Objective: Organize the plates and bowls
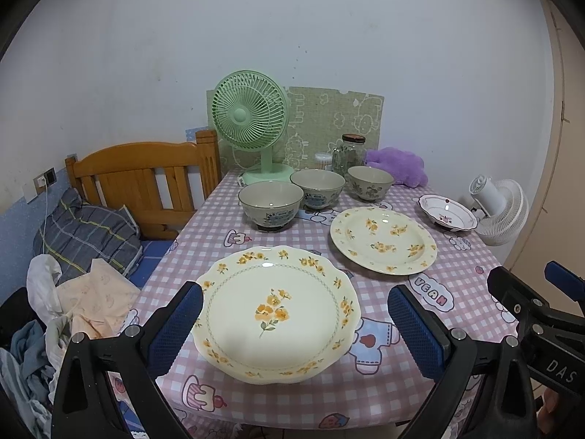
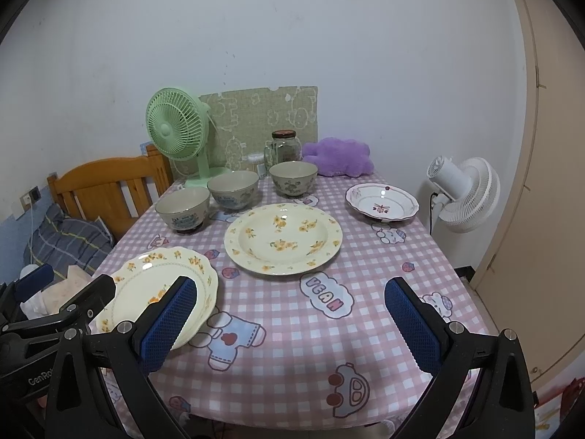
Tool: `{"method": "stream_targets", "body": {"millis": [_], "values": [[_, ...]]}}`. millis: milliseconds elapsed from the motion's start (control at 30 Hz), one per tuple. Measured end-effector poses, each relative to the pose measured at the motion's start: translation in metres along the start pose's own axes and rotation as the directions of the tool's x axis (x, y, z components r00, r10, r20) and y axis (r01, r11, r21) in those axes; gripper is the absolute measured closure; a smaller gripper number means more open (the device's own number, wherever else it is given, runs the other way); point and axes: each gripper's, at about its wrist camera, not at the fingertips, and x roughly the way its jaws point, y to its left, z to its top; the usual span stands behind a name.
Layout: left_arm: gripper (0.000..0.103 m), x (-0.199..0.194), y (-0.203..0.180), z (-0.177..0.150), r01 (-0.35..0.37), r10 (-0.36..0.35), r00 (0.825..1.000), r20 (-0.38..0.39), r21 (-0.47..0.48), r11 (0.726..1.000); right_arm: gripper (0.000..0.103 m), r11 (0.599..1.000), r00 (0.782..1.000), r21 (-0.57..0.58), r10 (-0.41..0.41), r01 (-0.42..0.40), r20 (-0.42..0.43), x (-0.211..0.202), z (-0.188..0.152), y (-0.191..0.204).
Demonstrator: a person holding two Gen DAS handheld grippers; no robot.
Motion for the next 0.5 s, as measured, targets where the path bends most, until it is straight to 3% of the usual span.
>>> {"method": "stream_targets", "body": {"millis": [500], "values": [[0.002,-0.0009,-0.0023,-0.0017,0.003,-0.003,1.000,0.005,0.008,1.000,0.000,1.000,1.000,0.015,-0.014,0.014,-0.005,0.0006,-0.0013,-0.0058]]}}
